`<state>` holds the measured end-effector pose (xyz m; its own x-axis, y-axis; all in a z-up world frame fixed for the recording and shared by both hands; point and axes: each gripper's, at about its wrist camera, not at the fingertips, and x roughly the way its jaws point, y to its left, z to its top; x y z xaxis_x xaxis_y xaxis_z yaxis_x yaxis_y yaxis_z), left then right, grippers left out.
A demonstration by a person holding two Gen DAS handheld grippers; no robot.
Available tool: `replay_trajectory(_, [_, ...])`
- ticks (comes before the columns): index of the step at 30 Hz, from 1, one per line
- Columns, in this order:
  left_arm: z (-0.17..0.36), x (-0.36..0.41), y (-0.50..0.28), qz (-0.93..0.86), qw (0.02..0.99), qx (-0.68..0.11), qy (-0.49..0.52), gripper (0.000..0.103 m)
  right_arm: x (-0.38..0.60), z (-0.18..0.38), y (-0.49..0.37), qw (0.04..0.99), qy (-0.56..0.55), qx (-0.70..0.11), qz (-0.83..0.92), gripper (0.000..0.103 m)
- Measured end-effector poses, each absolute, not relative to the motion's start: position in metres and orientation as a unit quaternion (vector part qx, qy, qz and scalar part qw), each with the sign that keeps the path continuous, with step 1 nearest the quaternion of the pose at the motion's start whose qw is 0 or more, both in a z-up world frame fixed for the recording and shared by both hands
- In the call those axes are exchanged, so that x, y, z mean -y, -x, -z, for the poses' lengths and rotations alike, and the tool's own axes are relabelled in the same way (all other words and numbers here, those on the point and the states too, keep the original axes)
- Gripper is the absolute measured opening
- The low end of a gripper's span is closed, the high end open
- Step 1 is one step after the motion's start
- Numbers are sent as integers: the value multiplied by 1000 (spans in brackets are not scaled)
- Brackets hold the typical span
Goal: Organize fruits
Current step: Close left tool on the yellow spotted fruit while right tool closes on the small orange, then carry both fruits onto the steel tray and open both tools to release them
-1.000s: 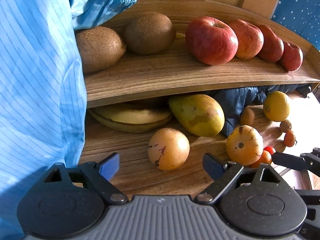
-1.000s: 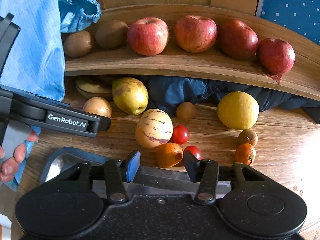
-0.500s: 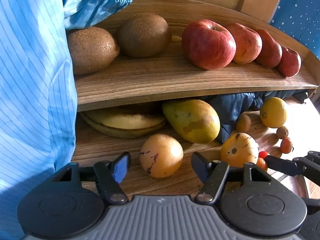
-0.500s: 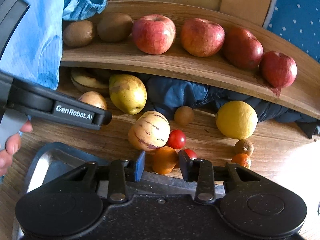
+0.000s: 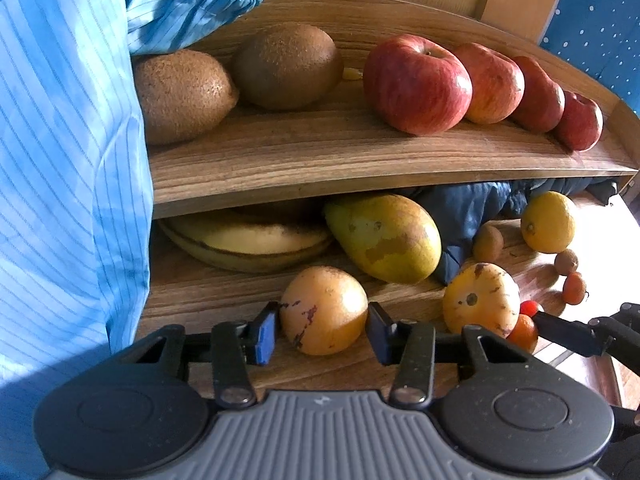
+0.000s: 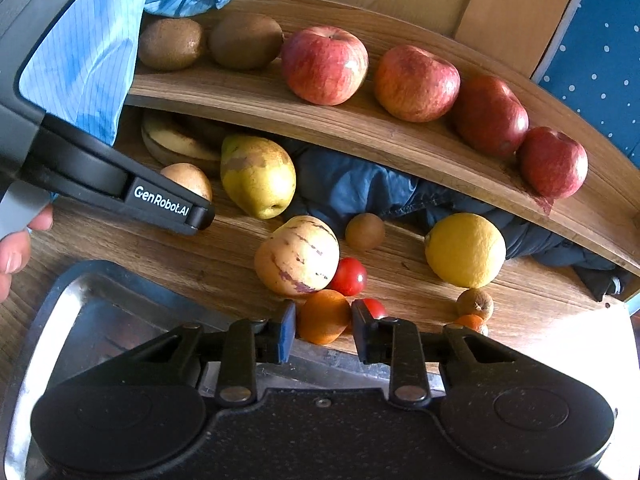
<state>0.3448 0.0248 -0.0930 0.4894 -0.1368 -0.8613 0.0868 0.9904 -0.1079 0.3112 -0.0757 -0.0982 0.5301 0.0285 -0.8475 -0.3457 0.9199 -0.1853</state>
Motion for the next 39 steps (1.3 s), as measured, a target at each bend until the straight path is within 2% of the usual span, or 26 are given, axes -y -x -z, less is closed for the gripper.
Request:
replay_trajectory(19, [79,-14,-320,88,867,-490,30,50,75,82,-300,869,158,-453,-119,31])
replay_trajectory(39, [68,2,-258,71,866,-494,32,50,85,67,-242,863,128,-454,-182,31])
